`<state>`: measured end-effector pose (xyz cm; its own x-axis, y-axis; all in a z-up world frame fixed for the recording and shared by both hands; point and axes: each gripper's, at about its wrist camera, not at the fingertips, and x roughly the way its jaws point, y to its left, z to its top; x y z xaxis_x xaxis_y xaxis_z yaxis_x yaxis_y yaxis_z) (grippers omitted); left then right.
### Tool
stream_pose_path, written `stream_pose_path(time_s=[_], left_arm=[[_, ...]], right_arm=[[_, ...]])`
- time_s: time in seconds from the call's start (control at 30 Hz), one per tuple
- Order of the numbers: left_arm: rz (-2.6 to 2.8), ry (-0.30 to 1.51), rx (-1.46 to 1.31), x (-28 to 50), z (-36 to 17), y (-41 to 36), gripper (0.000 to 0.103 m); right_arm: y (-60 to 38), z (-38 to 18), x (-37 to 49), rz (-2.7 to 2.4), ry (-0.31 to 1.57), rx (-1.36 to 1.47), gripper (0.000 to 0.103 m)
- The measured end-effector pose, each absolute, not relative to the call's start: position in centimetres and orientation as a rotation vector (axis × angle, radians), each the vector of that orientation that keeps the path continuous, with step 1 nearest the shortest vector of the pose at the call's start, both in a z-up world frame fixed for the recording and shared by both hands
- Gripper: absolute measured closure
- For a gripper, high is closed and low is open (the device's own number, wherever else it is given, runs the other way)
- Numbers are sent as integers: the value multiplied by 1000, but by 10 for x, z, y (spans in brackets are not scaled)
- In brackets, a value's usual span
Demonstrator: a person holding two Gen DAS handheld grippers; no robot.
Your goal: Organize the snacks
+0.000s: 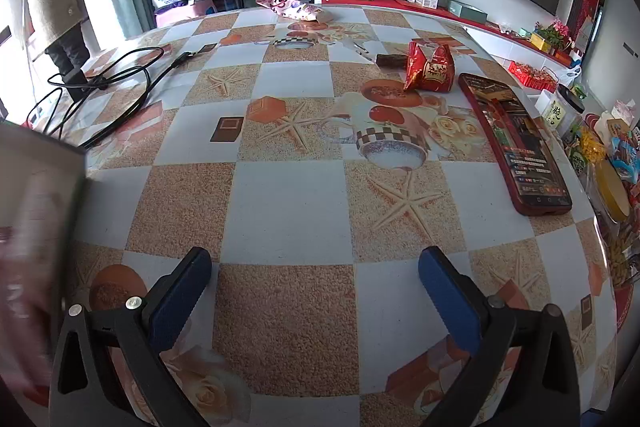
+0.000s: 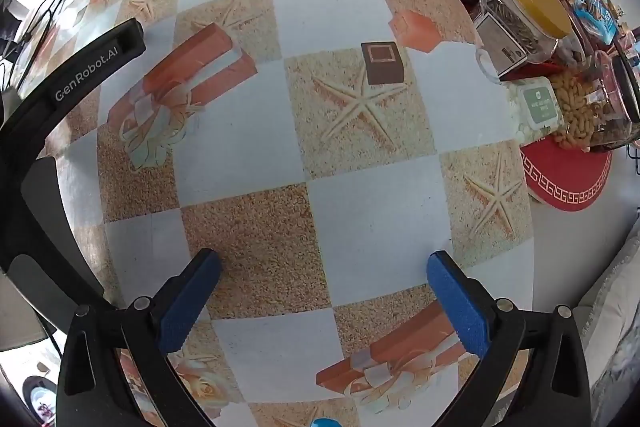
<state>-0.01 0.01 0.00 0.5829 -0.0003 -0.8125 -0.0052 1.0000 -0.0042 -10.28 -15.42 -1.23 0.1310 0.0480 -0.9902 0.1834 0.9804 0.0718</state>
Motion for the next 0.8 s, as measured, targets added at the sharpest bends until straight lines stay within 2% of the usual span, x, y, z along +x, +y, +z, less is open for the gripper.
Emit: stream_pose_path(time_s=[0.8], left_arm=[[3, 948, -6, 0, 0, 0, 0]], right_arm=[[-154, -22, -105, -127, 1521, 162, 0]])
